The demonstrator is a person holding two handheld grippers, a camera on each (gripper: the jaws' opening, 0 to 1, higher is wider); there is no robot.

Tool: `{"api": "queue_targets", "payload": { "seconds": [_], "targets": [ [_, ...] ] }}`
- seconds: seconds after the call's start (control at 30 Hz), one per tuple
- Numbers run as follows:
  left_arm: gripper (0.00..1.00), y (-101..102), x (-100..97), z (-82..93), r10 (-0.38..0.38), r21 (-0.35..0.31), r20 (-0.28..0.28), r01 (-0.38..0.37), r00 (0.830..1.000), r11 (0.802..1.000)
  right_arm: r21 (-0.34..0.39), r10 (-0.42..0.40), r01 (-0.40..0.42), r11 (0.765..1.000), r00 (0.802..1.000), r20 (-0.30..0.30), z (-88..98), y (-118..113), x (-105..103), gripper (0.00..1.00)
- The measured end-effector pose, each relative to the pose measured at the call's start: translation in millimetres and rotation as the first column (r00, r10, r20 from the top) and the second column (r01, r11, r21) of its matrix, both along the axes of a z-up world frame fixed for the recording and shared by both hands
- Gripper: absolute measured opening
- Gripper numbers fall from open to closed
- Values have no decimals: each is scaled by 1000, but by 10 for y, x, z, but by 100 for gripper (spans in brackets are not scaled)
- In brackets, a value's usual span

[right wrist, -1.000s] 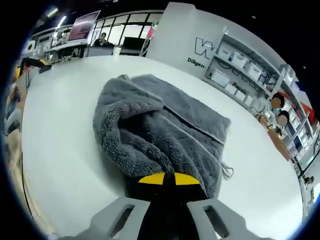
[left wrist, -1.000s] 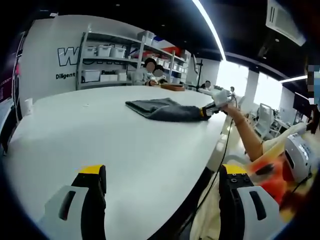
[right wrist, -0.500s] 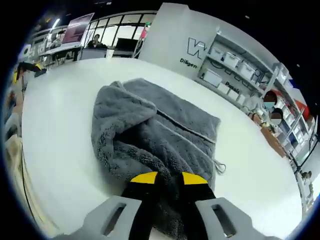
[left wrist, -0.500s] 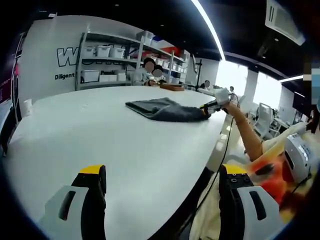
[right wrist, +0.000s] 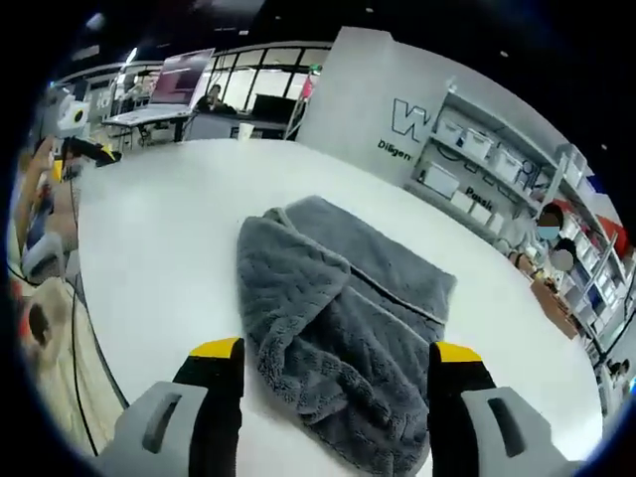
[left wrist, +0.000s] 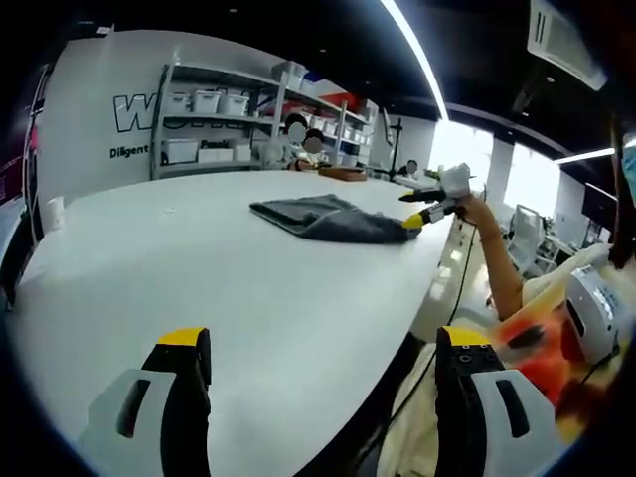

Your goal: Open the folded towel by lifting each exposed corner and separating the folded layers until the towel lies flat within the target outline without major curled edges

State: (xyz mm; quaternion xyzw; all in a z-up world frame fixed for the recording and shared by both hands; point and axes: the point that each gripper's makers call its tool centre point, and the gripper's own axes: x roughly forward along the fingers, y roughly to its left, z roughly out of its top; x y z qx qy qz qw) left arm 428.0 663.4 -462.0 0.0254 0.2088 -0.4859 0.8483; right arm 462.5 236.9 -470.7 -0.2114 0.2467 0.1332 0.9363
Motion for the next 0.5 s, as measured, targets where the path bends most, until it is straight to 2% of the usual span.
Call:
{"api": "queue_targets", "payload": {
  "seconds": [0.2,0.47,0.5],
  "targets": [
    [93,-1,-3,35,0,-4,12,0,1000,1000,18,19,-19,1000,1000,-9,-27,76,20,99],
    [99,-24,28,73,-2,1,29,2,1000,1000,46,76,-77,996,997,9,53,233,-14,99],
    [99,-57,50,168,-6,-4,61,6,998,1000,47,92,-92,995,996,13,79,292,-37,99]
  ]
}}
